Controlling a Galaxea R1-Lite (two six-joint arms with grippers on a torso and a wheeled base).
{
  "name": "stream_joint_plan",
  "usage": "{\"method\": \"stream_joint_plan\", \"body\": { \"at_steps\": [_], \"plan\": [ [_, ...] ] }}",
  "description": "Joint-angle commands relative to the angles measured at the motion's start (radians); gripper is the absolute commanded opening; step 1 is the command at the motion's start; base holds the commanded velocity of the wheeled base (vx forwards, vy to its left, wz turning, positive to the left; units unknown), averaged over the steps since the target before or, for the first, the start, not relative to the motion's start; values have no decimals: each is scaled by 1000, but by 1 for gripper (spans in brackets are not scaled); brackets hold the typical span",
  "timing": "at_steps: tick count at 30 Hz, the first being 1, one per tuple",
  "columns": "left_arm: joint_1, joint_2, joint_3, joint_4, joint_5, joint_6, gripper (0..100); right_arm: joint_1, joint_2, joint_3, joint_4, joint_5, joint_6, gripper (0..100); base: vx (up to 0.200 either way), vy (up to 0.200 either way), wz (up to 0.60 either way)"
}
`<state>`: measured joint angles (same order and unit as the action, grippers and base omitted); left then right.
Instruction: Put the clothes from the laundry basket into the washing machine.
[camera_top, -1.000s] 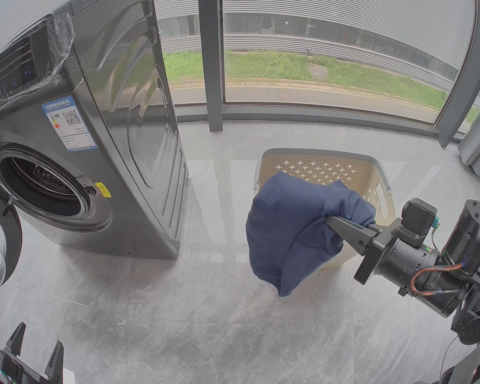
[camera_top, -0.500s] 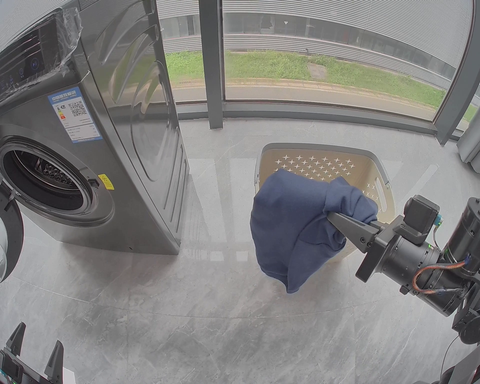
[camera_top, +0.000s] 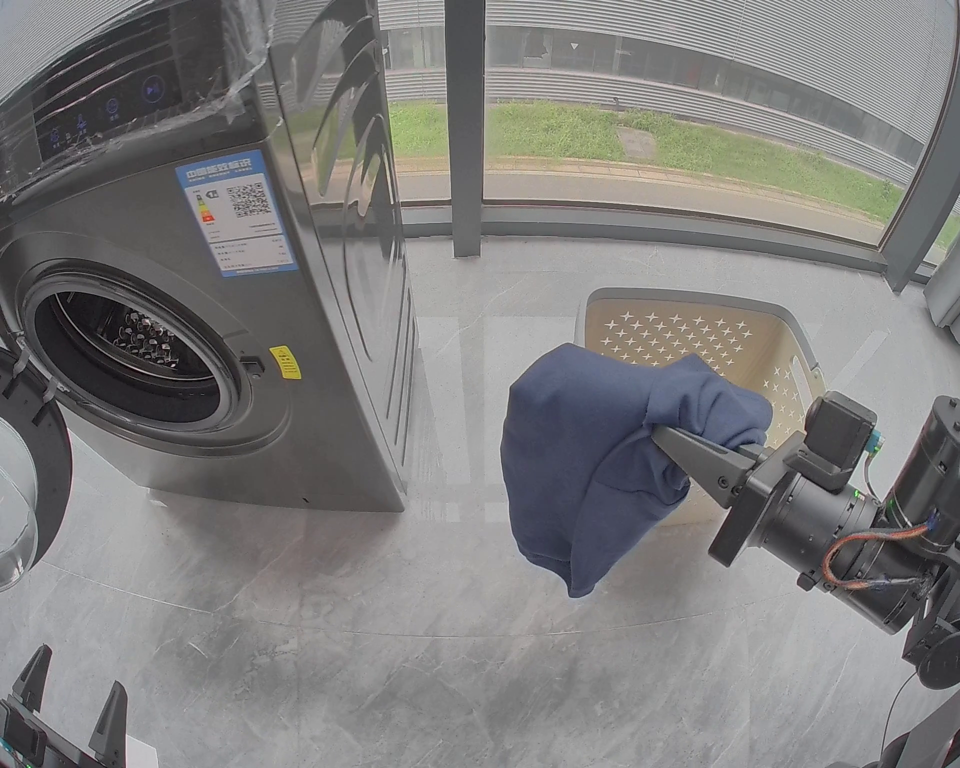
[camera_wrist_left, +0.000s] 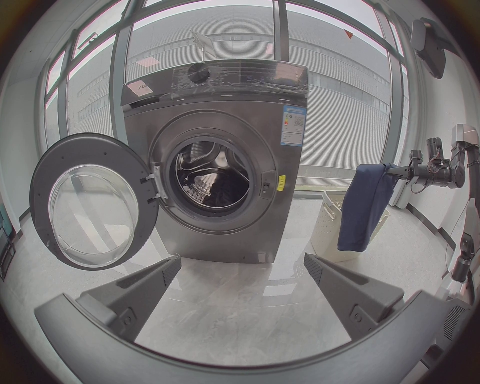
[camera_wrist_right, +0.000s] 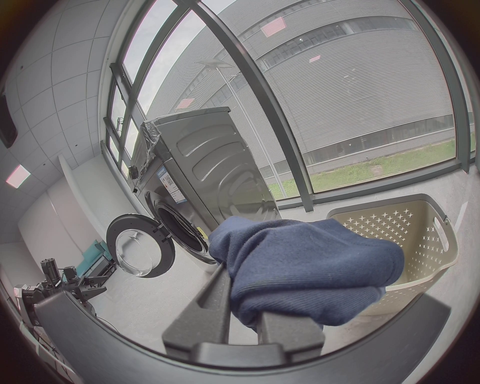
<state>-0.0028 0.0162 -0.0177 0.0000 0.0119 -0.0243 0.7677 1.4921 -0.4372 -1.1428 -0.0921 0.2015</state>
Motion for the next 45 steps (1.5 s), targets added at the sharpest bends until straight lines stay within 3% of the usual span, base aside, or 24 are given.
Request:
{"method": "stream_joint_plan", "body": {
  "at_steps": [1,22,37,45],
  "plan": [
    [0,-10,16,0,0,0,100,4,7,-1,-3,0,-1,0,0,200,0],
    [0,-9,16,0,3,-13,100,25,25,0,-94,-3,-1,0,0,200,0],
    [0,-9,16,2,2,-11,100,10,13,-11,-95,-3,-1,0,-160,0,0],
    [0,-9,16,2,3,-14,100,9,14,-11,-97,-1,1,0,0,0,0]
  ]
}}
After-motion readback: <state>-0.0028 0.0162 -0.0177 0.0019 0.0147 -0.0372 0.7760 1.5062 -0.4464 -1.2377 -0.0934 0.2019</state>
